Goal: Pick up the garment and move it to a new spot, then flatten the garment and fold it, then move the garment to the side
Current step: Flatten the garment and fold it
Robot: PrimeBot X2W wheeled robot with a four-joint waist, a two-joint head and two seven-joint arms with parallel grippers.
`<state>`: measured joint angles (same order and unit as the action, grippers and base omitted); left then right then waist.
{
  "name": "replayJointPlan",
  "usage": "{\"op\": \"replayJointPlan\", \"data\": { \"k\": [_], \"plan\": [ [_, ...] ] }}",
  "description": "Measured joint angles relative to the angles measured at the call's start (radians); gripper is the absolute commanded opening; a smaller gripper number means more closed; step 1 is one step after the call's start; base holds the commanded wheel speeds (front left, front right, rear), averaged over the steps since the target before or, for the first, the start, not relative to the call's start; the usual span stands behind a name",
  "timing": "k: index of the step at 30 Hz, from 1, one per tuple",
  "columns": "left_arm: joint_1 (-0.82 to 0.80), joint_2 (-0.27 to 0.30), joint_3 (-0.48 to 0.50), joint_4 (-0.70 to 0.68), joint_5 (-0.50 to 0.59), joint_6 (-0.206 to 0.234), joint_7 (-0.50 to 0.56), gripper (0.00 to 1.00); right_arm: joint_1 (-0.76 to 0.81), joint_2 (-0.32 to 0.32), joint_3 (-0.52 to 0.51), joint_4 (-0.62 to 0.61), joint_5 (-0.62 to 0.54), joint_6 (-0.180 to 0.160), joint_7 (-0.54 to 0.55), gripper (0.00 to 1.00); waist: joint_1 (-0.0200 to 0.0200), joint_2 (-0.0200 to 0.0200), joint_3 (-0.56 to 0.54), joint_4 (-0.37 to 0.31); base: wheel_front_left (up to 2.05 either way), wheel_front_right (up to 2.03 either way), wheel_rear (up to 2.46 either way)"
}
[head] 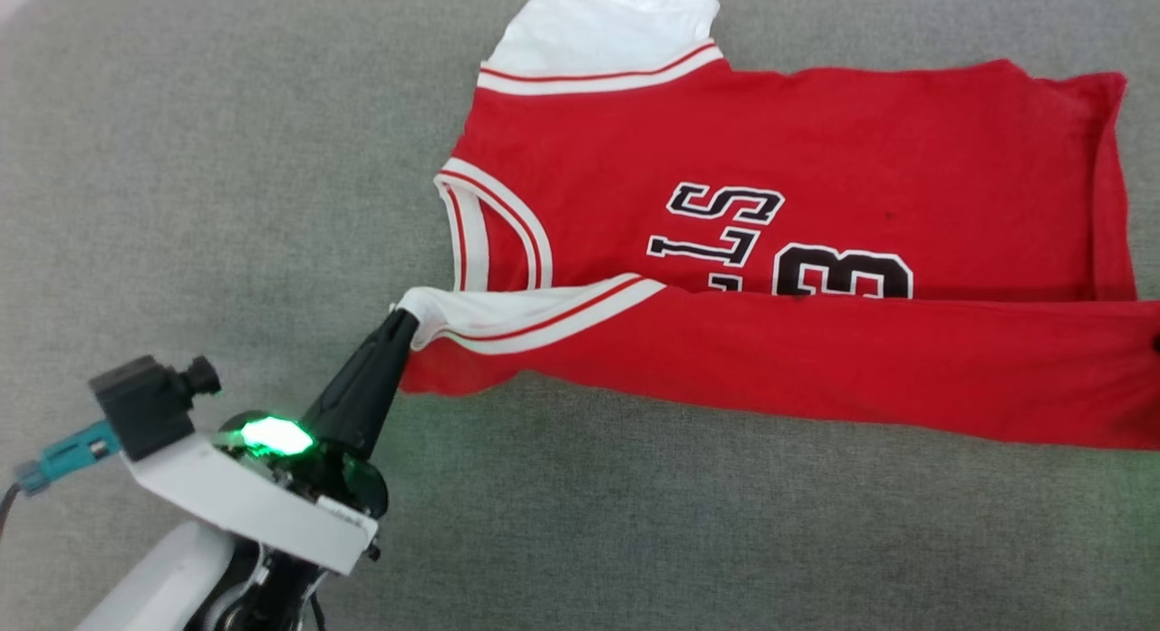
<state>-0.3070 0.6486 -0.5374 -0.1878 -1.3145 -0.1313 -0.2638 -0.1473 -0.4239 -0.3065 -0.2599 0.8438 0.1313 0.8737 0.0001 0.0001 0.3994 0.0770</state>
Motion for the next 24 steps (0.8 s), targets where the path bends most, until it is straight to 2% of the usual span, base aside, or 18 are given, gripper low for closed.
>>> {"op": "replayJointPlan", "data": {
  "k": [8, 13, 22, 23, 24],
  "plan": [
    [-0.061, -0.039, -0.034, 0.157, 0.044, 0.000, 0.000, 0.00, -0.070, 0.008, 0.050, 0.109, -0.046, 0.000, -0.035, 0.00, 0.0000, 0.0000, 0.055, -0.004, 0.00, 0.00, 0.00],
    [-0.085, -0.080, -0.016, 0.221, 0.065, 0.000, 0.000, 0.00, -0.078, 0.002, 0.068, 0.151, -0.050, 0.000, -0.067, 0.00, 0.0000, 0.0000, 0.082, -0.001, 0.00, 0.00, 0.00],
    [-0.154, -0.072, -0.106, 0.362, 0.132, -0.002, -0.002, 0.00, -0.089, -0.010, 0.105, 0.187, -0.051, 0.000, -0.110, 0.00, 0.0000, 0.0000, 0.094, 0.000, 0.00, 0.00, 0.00],
    [-0.162, -0.072, -0.116, 0.373, 0.132, -0.002, -0.002, 0.02, -0.089, -0.012, 0.111, 0.191, -0.051, 0.000, -0.115, 0.00, 0.0000, 0.0000, 0.092, 0.000, 0.00, 0.00, 0.00],
    [-0.169, -0.069, -0.129, 0.382, 0.135, -0.002, -0.002, 0.15, -0.090, -0.013, 0.115, 0.195, -0.051, 0.000, -0.119, 0.00, 0.0000, 0.0000, 0.090, -0.001, 0.00, 0.00, 0.00]
  ]
}}
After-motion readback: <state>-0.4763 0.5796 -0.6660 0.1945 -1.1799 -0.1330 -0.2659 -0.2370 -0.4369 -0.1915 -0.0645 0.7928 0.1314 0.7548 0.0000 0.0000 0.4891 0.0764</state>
